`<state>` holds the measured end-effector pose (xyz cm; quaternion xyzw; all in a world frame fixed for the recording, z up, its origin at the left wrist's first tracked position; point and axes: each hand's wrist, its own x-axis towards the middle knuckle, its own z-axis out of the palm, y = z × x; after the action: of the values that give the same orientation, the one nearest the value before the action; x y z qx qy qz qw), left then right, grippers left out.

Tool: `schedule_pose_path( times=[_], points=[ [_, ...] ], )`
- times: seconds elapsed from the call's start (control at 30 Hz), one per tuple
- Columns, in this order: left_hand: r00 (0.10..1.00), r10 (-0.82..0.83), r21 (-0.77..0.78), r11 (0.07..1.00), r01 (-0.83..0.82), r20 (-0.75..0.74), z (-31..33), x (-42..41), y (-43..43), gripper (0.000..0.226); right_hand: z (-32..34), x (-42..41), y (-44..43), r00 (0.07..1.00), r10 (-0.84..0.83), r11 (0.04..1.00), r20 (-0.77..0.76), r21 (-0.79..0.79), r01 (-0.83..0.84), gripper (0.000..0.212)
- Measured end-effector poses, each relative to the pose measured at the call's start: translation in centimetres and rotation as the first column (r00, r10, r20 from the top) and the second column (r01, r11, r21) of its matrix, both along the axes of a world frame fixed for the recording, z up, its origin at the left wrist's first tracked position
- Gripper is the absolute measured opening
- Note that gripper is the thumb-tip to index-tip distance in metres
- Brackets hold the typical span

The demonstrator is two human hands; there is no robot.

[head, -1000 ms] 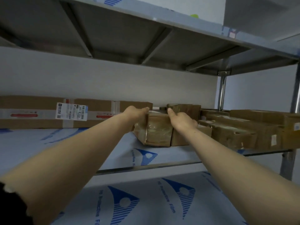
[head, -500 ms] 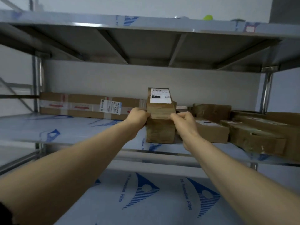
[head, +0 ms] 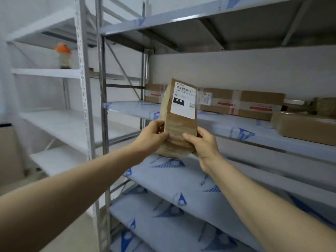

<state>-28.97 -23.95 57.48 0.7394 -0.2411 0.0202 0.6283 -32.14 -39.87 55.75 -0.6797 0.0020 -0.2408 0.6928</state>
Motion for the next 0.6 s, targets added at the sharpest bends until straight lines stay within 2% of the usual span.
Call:
schedule_pose_path(
  times=[0.1,0.17,0.37,0.5,0.6],
  points=[
    [0.996,0.047,0.009,0.999,-0.046,-0.072,-1.7,0.0,5.0,0.045,-2.2,2.0,4.4,0.995,0.089,0.996,-0.053,-0.013,-0.089,0.045],
    [0.99,0.098,0.049,0.994,-0.093,-0.106,-2.7,0.4,8.2,0.045,-3.4,3.3,7.7,0.981,0.165,0.986,-0.101,-0.015,-0.168,0.051],
    [0.923,0.319,0.108,0.947,-0.303,-0.213,-6.0,3.4,17.3,0.046,-7.8,8.1,17.6,0.922,0.356,0.934,-0.153,0.041,-0.354,0.052],
    [0.823,0.533,0.247,0.839,-0.484,-0.197,-8.5,7.1,24.0,0.041,-10.9,11.8,25.1,0.873,0.452,0.881,-0.185,-0.062,-0.469,0.047],
    [0.762,0.633,0.357,0.749,-0.558,-0.137,-10.0,10.6,29.6,0.019,-12.7,15.0,30.9,0.84,0.503,0.844,-0.204,-0.091,-0.528,0.051]
  ],
)
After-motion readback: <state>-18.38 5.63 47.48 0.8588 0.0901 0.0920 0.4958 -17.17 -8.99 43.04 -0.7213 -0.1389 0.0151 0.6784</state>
